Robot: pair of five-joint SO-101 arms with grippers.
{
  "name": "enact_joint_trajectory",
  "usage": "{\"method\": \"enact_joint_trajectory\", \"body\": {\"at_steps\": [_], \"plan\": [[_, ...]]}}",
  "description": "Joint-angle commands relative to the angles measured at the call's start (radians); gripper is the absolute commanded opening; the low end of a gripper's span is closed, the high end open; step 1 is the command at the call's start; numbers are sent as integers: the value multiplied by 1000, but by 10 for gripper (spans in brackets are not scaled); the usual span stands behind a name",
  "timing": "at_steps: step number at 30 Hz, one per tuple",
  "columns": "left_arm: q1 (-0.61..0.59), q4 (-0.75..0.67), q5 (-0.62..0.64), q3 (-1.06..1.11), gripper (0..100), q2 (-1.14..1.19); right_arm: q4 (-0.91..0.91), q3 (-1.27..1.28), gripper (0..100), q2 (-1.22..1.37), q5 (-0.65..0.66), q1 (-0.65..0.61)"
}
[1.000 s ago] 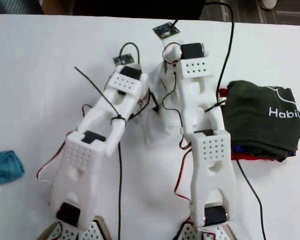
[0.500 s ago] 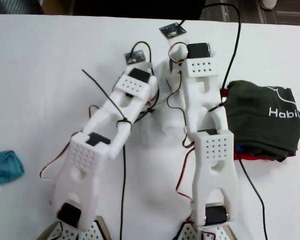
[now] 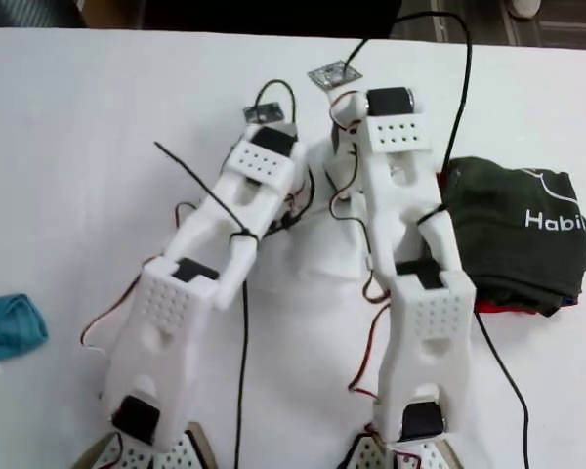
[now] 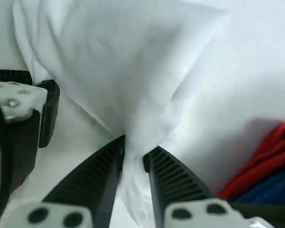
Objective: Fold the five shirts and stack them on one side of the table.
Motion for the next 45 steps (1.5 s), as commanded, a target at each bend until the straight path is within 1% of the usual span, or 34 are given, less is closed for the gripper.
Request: {"method": "enact_joint_trajectory", "body": {"at_steps": [1, 5, 8, 12, 15, 19, 23, 27, 32, 37, 38, 40, 42, 45], "plan": [[11, 129, -28, -99, 24, -69, -8, 107, 22, -237, 23, 28], [35, 227, -28, -205, 24, -103, -68, 308, 22, -412, 26, 54], [34, 233, -38, -239, 24, -109, -163, 502, 22, -585, 29, 81], [44, 227, -120, -245, 24, -110, -291, 809, 22, -817, 66, 96], [63, 227, -155, -246, 24, -112, -390, 1002, 22, -984, 71, 136], [75, 238, -163, -285, 24, -114, -437, 1115, 21, -1188, 74, 176], [98, 249, -163, -406, 24, -114, -430, 1143, 21, -1308, 124, 180], [149, 250, -164, -496, 24, -109, -430, 1138, 21, -1330, 129, 251], [157, 245, -164, -458, 24, -103, -441, 1191, 21, -1328, 130, 265], [68, 247, -164, -358, 24, -103, -615, 1270, 21, -1325, 115, 274], [49, 245, -164, -334, 24, -103, -650, 1290, 21, -1316, 95, 271], [14, 242, -164, -278, 24, -103, -685, 1303, 24, -1256, 37, 269], [-17, 241, -163, -232, 24, -103, -690, 1272, 33, -1141, -8, 268], [-49, 233, -164, -166, 24, -101, -654, 1158, 108, -926, -29, 214]]}}
